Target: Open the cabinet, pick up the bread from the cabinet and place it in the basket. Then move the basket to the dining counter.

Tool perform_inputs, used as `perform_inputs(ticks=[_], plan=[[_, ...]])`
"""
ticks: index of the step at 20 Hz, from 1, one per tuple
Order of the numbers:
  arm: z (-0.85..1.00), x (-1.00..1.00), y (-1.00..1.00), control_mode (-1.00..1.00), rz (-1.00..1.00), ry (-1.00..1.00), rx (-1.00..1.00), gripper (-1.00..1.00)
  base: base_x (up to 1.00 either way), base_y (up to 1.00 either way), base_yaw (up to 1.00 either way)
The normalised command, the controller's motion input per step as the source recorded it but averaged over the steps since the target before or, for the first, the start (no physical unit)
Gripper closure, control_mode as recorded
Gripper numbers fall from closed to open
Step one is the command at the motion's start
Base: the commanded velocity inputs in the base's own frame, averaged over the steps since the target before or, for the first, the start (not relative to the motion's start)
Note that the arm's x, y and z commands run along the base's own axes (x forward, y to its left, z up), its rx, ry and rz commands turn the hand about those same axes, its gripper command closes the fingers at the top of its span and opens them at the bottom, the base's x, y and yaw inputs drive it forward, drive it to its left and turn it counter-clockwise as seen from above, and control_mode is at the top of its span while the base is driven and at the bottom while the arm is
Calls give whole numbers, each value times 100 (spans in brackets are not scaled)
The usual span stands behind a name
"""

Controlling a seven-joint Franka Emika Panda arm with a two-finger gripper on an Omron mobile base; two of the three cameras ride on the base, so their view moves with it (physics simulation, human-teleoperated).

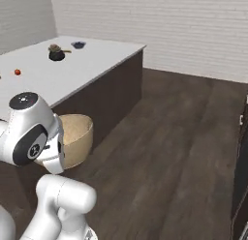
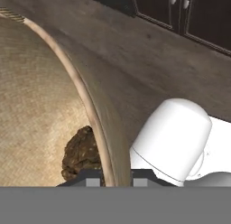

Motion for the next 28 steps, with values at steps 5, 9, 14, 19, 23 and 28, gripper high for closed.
perform_inputs(ticks=[5,9,14,19,23,28], plan=[[0,0,0,100,0,0,0,100,25,-14,96],[0,0,0,100,0,0,0,100,71,-59,74],[0,0,0,100,0,0,0,100,88,-68,66],[0,0,0,100,0,0,0,100,100,-54,58],[0,0,0,100,0,0,0,100,100,-42,55],[0,0,0,100,0,0,0,100,70,-19,54]])
